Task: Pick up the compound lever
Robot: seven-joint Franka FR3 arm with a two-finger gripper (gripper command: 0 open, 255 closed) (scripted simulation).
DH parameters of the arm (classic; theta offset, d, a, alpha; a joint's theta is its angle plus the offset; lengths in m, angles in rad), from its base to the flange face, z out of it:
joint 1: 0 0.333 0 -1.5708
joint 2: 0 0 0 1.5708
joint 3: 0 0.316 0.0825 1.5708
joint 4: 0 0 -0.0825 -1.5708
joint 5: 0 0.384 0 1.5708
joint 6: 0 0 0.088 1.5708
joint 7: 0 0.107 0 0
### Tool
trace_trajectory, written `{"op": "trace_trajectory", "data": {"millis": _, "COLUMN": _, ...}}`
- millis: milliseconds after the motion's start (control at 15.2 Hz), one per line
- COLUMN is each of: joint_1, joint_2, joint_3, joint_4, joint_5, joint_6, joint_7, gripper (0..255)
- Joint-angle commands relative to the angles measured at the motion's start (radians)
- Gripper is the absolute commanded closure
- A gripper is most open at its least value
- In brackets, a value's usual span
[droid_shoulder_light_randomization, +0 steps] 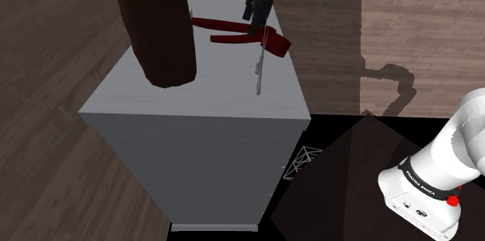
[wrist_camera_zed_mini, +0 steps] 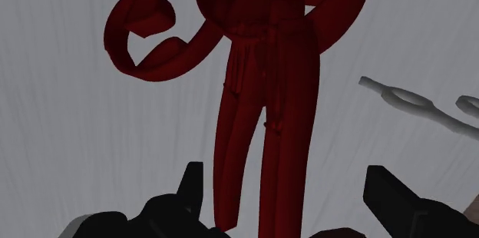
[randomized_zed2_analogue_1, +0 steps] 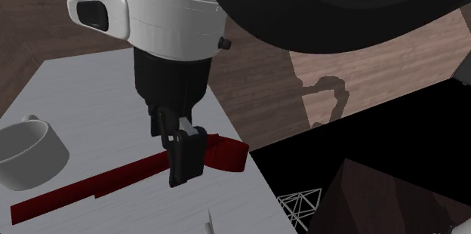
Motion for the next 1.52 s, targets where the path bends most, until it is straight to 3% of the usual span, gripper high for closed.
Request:
{"op": "trace_trajectory", "data": {"millis": 0, "joint_1": 0.000, "joint_2": -0.002, "joint_3": -0.001, "joint_4": -0.020, "joint_5": 0.001, "joint_6": 0.018, "joint_7": -0.004, "gripper": 0}}
{"op": "trace_trajectory", "data": {"millis": 66, "joint_1": 0.000, "joint_2": -0.002, "joint_3": -0.001, "joint_4": -0.020, "joint_5": 0.001, "joint_6": 0.018, "joint_7": -0.004, "gripper": 0}}
{"op": "trace_trajectory", "data": {"millis": 132, "joint_1": 0.000, "joint_2": -0.002, "joint_3": 0.000, "joint_4": -0.019, "joint_5": 0.001, "joint_6": 0.018, "joint_7": -0.004, "gripper": 255}}
{"op": "trace_trajectory", "data": {"millis": 726, "joint_1": 0.000, "joint_2": -0.002, "joint_3": 0.000, "joint_4": -0.020, "joint_5": 0.001, "joint_6": 0.018, "joint_7": -0.004, "gripper": 255}}
{"op": "trace_trajectory", "data": {"millis": 1452, "joint_1": -0.002, "joint_2": 0.005, "joint_3": -0.002, "joint_4": 0.136, "joint_5": -0.006, "joint_6": -0.130, "joint_7": 0.013, "gripper": 255}}
